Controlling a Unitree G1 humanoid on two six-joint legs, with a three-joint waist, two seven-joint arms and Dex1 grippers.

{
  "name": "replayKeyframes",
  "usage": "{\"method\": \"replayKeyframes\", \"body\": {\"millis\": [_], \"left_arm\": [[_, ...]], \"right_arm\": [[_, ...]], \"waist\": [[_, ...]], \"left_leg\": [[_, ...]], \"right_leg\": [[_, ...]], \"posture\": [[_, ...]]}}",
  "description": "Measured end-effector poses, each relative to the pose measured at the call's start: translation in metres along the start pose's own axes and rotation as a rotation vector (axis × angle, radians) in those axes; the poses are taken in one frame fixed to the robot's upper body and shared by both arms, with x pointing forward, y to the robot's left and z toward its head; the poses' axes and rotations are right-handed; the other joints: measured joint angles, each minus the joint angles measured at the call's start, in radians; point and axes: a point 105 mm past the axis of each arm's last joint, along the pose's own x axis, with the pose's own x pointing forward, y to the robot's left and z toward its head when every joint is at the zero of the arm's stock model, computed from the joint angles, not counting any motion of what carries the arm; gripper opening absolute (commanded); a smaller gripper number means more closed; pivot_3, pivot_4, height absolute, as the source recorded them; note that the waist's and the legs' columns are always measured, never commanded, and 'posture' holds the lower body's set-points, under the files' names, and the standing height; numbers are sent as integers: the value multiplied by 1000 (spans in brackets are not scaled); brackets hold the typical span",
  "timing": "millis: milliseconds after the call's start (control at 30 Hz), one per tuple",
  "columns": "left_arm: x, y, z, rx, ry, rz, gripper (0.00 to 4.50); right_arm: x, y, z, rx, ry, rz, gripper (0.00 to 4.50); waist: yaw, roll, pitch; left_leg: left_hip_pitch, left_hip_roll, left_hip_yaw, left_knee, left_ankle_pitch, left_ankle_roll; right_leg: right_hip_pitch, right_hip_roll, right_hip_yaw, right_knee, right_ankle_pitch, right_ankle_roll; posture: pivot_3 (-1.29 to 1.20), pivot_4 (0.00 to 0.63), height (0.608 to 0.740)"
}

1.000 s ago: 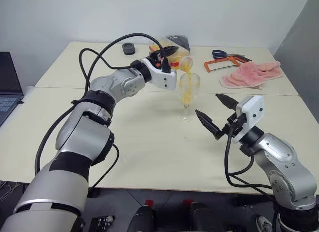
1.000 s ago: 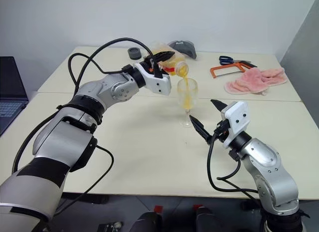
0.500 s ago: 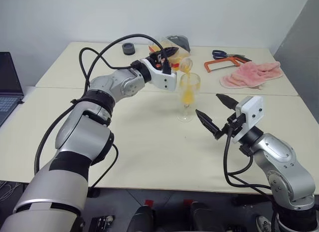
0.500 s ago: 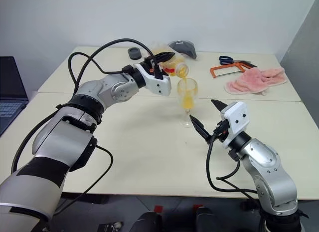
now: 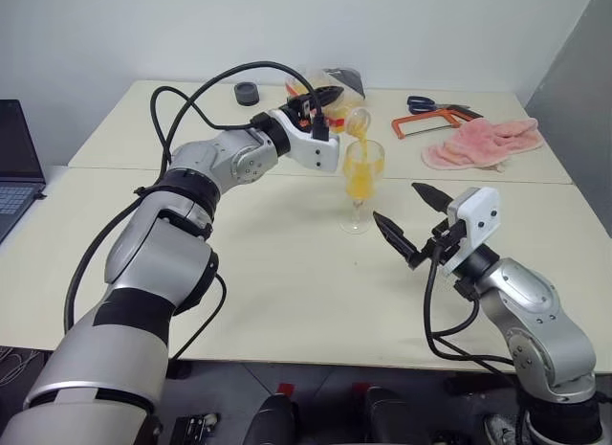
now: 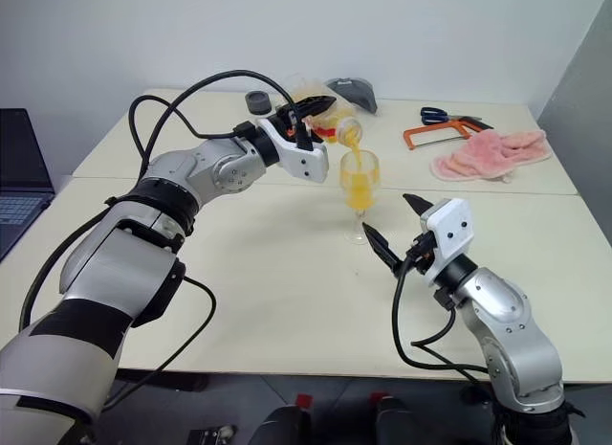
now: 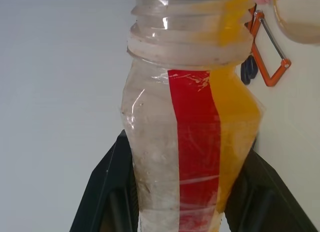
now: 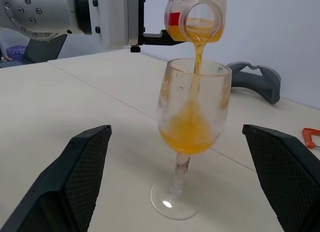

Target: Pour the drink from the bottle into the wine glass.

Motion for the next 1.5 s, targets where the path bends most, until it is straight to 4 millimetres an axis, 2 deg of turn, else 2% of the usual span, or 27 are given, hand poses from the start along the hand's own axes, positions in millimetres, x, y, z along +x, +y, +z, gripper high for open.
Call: {"method": "replayKeyframes", "body": {"millis": [1500], "left_arm": [[-1, 3, -1, 41, -6, 15, 1689]], "right_arm": [[0, -1, -1, -7, 2, -12, 4500]], "waist": [[0, 0, 0]], "left_leg": [[0, -1, 0, 0, 0, 0]], "right_leg": [[0, -1, 0, 0, 0, 0]], "posture": [[0, 150, 740]]}}
